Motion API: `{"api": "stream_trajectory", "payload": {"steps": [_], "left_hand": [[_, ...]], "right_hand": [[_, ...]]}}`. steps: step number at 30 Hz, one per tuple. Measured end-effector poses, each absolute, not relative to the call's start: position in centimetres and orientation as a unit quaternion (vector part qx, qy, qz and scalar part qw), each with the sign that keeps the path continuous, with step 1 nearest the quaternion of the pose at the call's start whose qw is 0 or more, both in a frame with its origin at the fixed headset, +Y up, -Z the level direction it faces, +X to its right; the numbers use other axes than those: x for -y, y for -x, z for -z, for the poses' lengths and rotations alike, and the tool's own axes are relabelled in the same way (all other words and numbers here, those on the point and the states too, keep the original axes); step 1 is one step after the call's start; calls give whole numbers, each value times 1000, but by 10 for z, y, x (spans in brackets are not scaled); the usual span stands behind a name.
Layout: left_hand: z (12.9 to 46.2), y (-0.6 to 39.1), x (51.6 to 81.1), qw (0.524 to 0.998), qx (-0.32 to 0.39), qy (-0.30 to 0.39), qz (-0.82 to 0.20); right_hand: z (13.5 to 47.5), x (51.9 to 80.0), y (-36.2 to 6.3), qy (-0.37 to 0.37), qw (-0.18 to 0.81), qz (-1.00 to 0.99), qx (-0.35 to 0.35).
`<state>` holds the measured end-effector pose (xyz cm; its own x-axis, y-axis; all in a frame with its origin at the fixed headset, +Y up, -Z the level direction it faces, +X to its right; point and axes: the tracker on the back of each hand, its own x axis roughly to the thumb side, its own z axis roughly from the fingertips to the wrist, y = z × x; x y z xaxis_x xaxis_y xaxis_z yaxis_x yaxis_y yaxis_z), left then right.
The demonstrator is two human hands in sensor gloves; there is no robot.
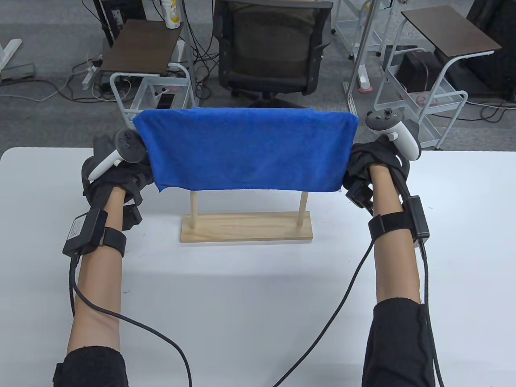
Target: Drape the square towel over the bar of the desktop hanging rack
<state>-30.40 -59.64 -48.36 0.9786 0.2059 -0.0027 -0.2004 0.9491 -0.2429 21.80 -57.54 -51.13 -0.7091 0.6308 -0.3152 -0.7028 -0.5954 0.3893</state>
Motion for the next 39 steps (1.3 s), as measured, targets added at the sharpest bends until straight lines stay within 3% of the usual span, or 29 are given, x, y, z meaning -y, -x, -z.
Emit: {"api": "stream_trajectory", "payload": {"steps": [12,20,25,33,39], "left_hand": [[470,299,612,987,0,137,-87],[445,295,605,995,-8,77,-59],[420,295,609,997,-22,63,27],[376,292,618,998,-6,29,50],[345,284,626,997,27,4,66]], "right_hand": [[499,591,-222,74,383,-894,-222],[469,587,-233,86,355,-924,-114],[439,575,-238,64,364,-927,-61],[387,564,-230,10,272,-961,49],[354,580,-218,-15,174,-981,79]]}}
